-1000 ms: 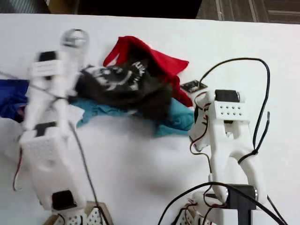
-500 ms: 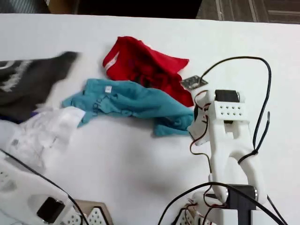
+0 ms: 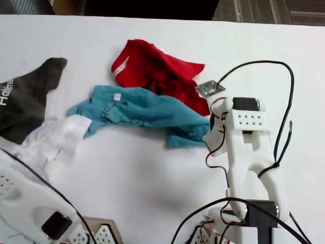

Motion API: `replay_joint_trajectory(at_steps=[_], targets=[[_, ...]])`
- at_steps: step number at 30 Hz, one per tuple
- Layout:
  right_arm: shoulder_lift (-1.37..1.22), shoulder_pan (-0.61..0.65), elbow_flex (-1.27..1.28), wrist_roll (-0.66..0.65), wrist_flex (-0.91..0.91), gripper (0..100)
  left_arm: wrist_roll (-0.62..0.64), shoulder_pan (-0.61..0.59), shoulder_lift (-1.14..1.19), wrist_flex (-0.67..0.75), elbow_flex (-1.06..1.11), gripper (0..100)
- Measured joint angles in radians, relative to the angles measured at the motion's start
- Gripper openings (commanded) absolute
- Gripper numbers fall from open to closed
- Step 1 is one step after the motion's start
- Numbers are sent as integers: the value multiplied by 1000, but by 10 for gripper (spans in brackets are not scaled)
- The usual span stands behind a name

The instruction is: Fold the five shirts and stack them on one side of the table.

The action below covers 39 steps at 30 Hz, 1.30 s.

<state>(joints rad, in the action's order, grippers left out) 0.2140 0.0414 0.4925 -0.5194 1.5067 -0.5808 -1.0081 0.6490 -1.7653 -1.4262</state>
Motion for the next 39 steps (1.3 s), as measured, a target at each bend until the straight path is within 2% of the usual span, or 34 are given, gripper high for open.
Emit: replay_joint_trajectory(at_steps=[2, 6, 11, 15, 18, 23, 27, 33, 39], targets=[[0, 0, 0, 0, 0, 314, -61, 35, 0, -3, 51, 290], [0, 0, 0, 0, 0, 314, -77, 121, 2, -3, 98, 290], [0, 0, 0, 0, 0, 314, -14, 255, 0, -3, 121, 290], [0, 0, 0, 0, 0, 314, 51, 393, -38, -3, 233, 293], [0, 0, 0, 3, 0, 314, 61, 523, -100, -5, 408, 294], [0, 0, 0, 3, 0, 314, 61, 767, -167, 0, 853, 290], [0, 0, 0, 3, 0, 314, 74, 919, -173, 124, 1142, 293], [0, 0, 0, 3, 0, 314, 135, 947, -173, 373, 1332, 290], [0, 0, 0, 3, 0, 314, 175, 907, -175, 483, 1350, 290]])
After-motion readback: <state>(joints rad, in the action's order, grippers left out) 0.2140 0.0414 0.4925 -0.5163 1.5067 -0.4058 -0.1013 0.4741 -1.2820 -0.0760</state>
